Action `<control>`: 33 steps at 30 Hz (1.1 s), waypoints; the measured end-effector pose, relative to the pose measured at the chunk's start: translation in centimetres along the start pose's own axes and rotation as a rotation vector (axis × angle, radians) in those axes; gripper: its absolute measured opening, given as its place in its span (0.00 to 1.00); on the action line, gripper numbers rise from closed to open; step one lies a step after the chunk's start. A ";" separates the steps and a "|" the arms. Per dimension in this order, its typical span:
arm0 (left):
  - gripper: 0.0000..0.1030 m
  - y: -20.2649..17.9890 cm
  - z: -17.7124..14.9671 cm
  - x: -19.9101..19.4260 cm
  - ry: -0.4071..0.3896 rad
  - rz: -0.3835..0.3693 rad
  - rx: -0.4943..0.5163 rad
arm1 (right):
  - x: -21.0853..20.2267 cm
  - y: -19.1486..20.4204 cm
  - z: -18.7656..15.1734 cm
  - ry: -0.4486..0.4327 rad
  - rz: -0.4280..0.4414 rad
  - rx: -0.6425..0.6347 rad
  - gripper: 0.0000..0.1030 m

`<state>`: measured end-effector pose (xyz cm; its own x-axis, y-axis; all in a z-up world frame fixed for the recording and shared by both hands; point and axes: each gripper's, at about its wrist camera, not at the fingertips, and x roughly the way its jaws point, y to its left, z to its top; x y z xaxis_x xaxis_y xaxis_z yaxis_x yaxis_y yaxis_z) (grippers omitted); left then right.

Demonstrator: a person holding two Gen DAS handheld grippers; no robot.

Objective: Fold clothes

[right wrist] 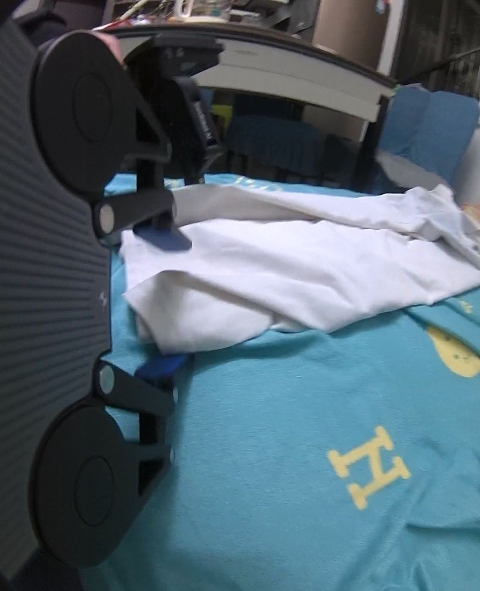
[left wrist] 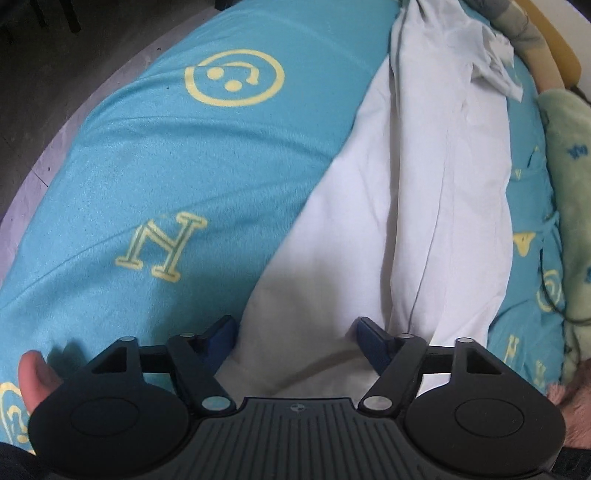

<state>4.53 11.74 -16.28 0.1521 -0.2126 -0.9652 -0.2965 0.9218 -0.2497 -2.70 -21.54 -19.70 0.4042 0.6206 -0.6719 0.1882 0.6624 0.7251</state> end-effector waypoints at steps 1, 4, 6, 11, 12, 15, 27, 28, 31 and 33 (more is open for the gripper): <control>0.60 -0.2 -0.4 -0.1 0.009 0.004 0.015 | 0.2 0.2 -0.2 0.013 -0.004 -0.010 0.45; 0.26 -0.4 -1.5 -0.6 0.030 0.014 0.039 | 0.5 1.3 -0.4 0.028 -0.065 -0.078 0.19; 0.06 -0.1 -1.8 -1.7 0.020 -0.001 0.017 | 0.1 1.9 -0.3 0.020 -0.085 -0.103 0.10; 0.04 1.1 -2.8 -6.8 -0.060 -0.193 -0.050 | -4.0 3.8 0.8 -0.071 -0.045 -0.139 0.08; 0.04 1.3 -3.0 -8.1 -0.082 -0.249 -0.063 | -5.5 4.4 1.2 -0.102 -0.028 -0.146 0.08; 0.04 1.8 -4.1 -11.0 -0.133 -0.382 -0.102 | -10.5 6.3 2.1 -0.222 0.008 -0.174 0.07; 0.03 4.0 -12.3 -13.9 -0.168 -0.617 -0.161 | -21.2 6.5 -5.4 -0.392 0.058 -0.252 0.07; 0.03 4.2 -13.0 -14.1 -0.171 -0.637 -0.166 | -21.3 5.9 -6.5 -0.388 0.054 -0.246 0.07; 0.03 4.1 -13.6 -14.4 -0.182 -0.667 -0.172 | -21.6 4.3 -7.8 -0.385 0.045 -0.212 0.07; 0.03 3.1 -12.1 -14.1 -0.193 -0.650 -0.165 | -21.6 4.0 -7.5 -0.389 0.032 -0.194 0.07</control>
<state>-9.97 13.68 -4.39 0.5074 -0.6290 -0.5890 -0.2261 0.5624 -0.7954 -17.42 -29.15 -3.41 0.7211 0.4625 -0.5159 0.0135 0.7351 0.6779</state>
